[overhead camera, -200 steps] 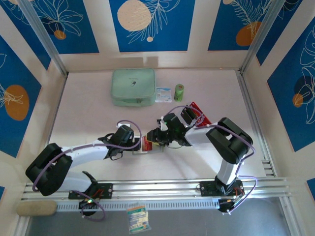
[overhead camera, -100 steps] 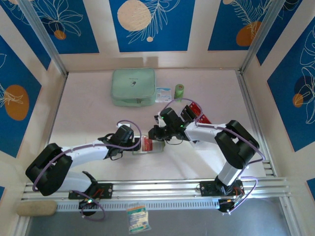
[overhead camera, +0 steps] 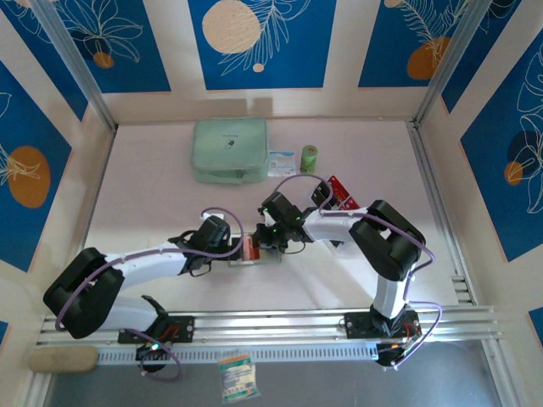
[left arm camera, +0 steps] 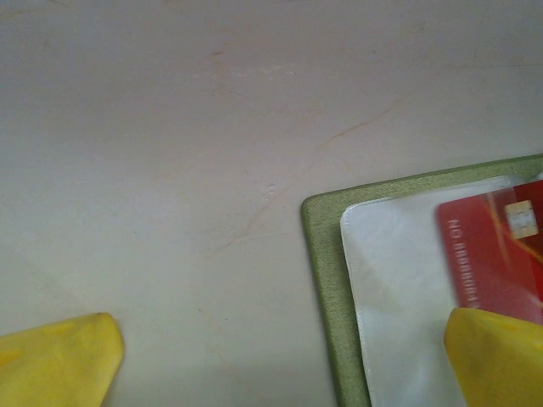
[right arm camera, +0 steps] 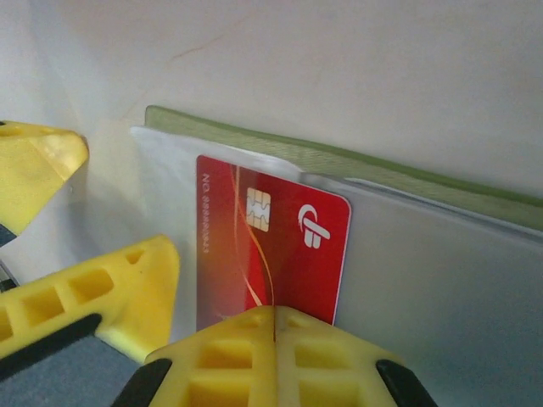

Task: Put the credit cards into the card holder

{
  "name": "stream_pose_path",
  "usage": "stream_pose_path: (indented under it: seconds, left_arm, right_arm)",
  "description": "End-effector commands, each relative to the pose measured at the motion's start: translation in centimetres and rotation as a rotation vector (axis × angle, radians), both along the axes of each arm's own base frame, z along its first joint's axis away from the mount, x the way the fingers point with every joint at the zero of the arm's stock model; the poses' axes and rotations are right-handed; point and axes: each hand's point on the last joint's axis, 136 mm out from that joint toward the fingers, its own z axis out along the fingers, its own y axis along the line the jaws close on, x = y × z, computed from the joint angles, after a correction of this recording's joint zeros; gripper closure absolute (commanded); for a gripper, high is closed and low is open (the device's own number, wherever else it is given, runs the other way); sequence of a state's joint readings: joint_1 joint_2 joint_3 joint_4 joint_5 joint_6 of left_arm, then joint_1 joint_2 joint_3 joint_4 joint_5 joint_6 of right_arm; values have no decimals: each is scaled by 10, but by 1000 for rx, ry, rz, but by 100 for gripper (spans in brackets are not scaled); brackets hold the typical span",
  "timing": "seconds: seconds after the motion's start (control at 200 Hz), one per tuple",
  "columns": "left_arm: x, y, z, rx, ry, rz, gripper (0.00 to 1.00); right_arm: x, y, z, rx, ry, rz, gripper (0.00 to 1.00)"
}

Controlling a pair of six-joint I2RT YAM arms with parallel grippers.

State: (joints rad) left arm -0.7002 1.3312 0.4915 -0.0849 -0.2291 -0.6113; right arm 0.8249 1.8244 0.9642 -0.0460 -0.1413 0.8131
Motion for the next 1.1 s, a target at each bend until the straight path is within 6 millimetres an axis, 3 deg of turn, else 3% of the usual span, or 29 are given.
stream_pose_path:
  seconds: [0.0,0.235,0.44,0.63,0.79,1.095]
  left_arm:
    - [-7,10,-10,42,44,-2,0]
    - [-2,18,7,27,24,44,0]
    - [-15,34,-6,32,69,100,0]
    - [-20,36,-18,29,104,117,0]
    - [-18,36,-18,27,103,121,0]
    - [-19,36,-21,32,108,118,0]
  right_arm:
    - [-8,3,-11,-37,35,6,100]
    - [-9,6,-7,-19,47,3,100]
    - [-7,8,18,20,11,8,99]
    - [-4,1,34,20,-24,6,98]
    - [-1,-8,26,-25,-26,-4,99]
    - [0,-5,9,-49,-2,6,100]
